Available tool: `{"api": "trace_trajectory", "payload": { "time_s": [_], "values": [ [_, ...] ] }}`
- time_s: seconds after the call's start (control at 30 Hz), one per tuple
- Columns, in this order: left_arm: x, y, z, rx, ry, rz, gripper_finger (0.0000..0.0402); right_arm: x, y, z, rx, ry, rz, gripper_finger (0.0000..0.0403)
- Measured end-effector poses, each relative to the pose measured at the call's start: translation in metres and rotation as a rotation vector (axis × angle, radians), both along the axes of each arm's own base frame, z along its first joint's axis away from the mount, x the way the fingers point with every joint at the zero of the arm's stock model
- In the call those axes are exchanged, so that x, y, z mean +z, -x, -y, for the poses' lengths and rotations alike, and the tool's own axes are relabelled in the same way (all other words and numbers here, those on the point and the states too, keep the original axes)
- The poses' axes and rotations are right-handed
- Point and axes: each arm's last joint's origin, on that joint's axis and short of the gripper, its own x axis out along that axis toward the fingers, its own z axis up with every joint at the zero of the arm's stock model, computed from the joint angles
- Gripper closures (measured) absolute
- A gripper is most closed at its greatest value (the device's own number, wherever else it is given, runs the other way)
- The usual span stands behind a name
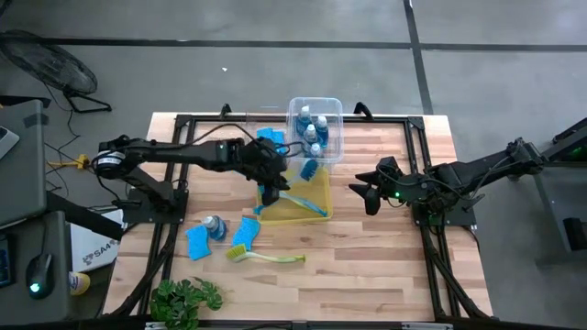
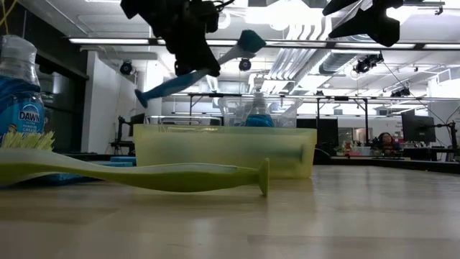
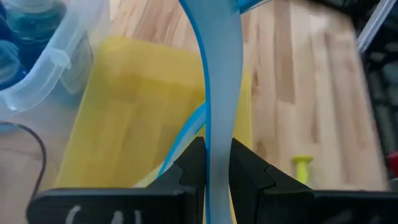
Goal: Pick & Place Kitchen Sink Supplies
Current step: Put the blue toilet brush into the yellow bin
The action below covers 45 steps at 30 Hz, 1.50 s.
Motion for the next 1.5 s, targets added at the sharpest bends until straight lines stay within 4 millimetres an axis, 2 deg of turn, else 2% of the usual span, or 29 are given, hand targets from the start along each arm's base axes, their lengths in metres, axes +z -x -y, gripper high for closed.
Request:
{"api": "trace_trajectory", "payload": {
  "time_s": [0.2, 0.4, 0.7, 0.9, 1.3, 1.5],
  "values": [
    [-0.008, -0.004, 0.009, -0.051, -0.151, -0.033, 0.0360, 0.000, 0.000, 0.000, -0.002, 0.003, -0.004, 0.0187],
    [-0.018, -0.014, 0.010, -0.044, -0.186, -0.048, 0.0360, 0.000, 0.000, 0.000, -0.003, 0.003, -0.003, 0.0187],
    [-0.034, -0.027, 0.007, 0.080, -0.135, -0.069, 0.0360, 0.000, 0.000, 0.000, 0.002, -0.009, -0.003, 0.0187],
    [-0.049, -0.028, 0.006, 0.135, -0.099, -0.153, 0.0360, 0.000, 0.000, 0.000, 0.007, -0.013, -0.003, 0.0187],
    [-0.066, -0.032, 0.006, 0.130, -0.067, -0.223, 0.0357, 0.000, 0.000, 0.000, 0.013, -0.016, -0.004, 0.0187],
    [-0.065, -0.032, 0.007, 0.125, -0.062, -0.217, 0.0356, 0.000, 0.000, -0.001, 0.015, -0.017, -0.004, 0.0187]
  ]
}}
